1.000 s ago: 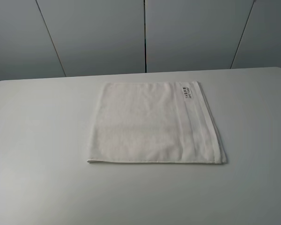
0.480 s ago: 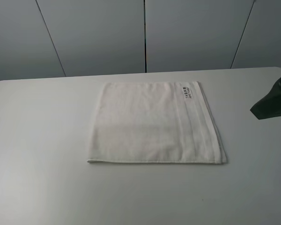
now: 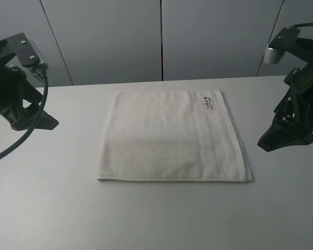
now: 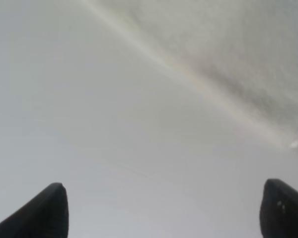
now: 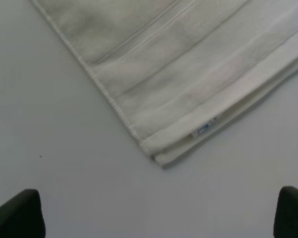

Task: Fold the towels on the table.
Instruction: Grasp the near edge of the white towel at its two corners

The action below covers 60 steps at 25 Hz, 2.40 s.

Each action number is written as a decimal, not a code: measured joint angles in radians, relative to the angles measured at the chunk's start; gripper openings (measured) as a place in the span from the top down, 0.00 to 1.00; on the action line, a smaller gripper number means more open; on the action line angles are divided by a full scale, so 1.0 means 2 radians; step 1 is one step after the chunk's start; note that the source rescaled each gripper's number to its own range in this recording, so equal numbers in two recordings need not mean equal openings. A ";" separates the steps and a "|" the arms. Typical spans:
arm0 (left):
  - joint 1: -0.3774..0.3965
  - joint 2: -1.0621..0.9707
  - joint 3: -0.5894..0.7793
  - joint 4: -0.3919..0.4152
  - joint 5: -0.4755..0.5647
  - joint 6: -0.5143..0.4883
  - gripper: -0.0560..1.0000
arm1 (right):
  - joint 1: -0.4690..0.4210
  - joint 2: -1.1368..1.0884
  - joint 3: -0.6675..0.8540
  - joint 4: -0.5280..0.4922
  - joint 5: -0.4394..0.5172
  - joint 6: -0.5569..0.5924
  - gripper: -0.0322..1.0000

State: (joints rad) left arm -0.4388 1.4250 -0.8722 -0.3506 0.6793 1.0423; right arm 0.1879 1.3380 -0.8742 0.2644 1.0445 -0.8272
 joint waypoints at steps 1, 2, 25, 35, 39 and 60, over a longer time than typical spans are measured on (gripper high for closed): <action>-0.015 0.013 0.000 0.009 -0.005 0.000 0.00 | 0.000 0.010 0.000 0.006 -0.001 -0.005 0.00; -0.029 0.023 -0.001 0.019 -0.008 0.000 0.00 | 0.001 0.018 0.000 0.008 -0.003 -0.010 0.00; -0.155 0.220 -0.076 0.121 0.032 -0.050 0.00 | 0.117 0.146 -0.001 -0.030 -0.048 -0.096 0.00; -0.157 0.229 -0.076 0.135 0.021 -0.050 0.00 | 0.159 0.195 -0.001 -0.091 -0.083 -0.084 0.00; -0.157 0.249 -0.076 0.136 0.014 -0.050 0.00 | 0.159 0.206 -0.001 -0.105 -0.088 -0.079 0.00; -0.174 0.262 -0.076 0.145 -0.025 -0.050 0.00 | 0.159 0.243 -0.001 -0.140 -0.126 -0.023 0.00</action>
State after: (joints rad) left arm -0.7865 1.9483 -1.0236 -0.0613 0.6287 0.9431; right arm 0.5057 1.8240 -0.8763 -0.0150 0.7927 -0.8725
